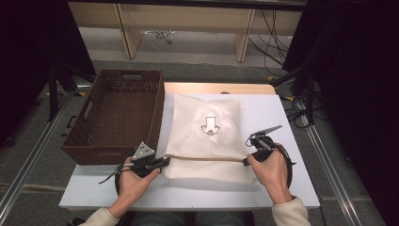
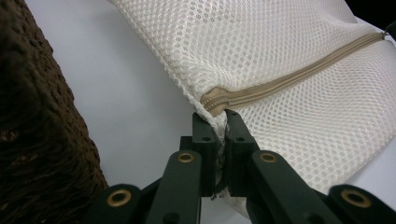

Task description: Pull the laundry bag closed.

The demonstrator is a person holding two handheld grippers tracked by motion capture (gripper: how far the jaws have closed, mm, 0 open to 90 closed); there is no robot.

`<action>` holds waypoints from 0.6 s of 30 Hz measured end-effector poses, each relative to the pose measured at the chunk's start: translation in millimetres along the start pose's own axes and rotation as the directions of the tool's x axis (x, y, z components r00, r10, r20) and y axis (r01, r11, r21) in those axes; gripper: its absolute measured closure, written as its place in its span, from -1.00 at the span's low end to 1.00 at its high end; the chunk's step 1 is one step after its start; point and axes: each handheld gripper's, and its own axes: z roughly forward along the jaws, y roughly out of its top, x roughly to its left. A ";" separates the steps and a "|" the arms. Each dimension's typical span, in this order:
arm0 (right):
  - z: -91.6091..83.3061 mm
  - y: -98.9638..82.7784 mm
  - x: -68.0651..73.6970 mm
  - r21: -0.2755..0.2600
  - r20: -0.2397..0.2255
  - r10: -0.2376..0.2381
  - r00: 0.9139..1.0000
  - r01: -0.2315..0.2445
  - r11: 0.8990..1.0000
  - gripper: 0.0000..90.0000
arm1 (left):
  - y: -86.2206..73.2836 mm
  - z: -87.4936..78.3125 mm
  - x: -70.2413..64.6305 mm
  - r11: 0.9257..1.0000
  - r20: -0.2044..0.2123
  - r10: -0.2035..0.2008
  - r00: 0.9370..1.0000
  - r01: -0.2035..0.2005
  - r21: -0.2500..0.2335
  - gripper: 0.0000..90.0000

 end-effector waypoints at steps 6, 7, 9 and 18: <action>1.9 -1.3 -5.5 0.007 -0.008 0.009 1.000 -0.009 1.000 0.97 | -0.3 0.0 0.1 1.000 -0.001 0.005 1.000 -0.005 0.001 0.89; 4.4 -1.0 -10.0 -0.026 0.006 -0.044 0.999 0.044 0.999 0.97 | -0.3 -0.1 0.0 1.000 0.001 0.007 1.000 -0.007 0.003 0.89; 4.4 -0.9 -10.0 0.015 0.004 0.013 1.000 -0.013 1.000 0.97 | -0.6 0.1 0.1 1.000 0.002 0.002 1.000 -0.002 0.004 0.89; 15.2 0.0 -19.0 -0.001 0.014 -0.042 0.999 0.042 0.999 0.97 | -1.1 0.9 -1.6 1.000 0.001 0.021 1.000 -0.021 0.004 0.89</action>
